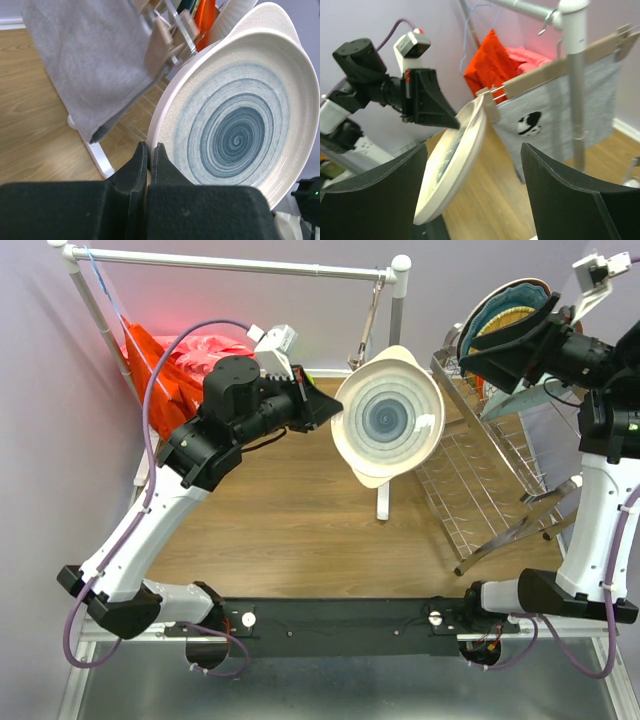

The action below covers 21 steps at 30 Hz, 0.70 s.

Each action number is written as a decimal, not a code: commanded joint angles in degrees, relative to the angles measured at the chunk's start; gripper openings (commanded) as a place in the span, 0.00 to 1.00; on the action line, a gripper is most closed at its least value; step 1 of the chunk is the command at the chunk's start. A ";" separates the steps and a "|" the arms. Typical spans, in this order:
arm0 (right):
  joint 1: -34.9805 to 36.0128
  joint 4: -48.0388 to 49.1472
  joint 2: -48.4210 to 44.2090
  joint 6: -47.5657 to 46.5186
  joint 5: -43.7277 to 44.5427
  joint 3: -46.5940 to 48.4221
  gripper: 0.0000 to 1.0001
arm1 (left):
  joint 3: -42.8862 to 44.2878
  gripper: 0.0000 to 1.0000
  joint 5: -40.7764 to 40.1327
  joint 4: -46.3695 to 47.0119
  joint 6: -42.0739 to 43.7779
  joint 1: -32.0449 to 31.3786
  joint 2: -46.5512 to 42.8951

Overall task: Load the plates into the dish rack
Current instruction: Pass the plate from the left arm to the right

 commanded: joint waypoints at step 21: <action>15.96 -26.78 2.40 -4.95 13.34 -0.81 0.52 | 18.38 0.00 -24.44 1.74 -4.62 -9.64 7.84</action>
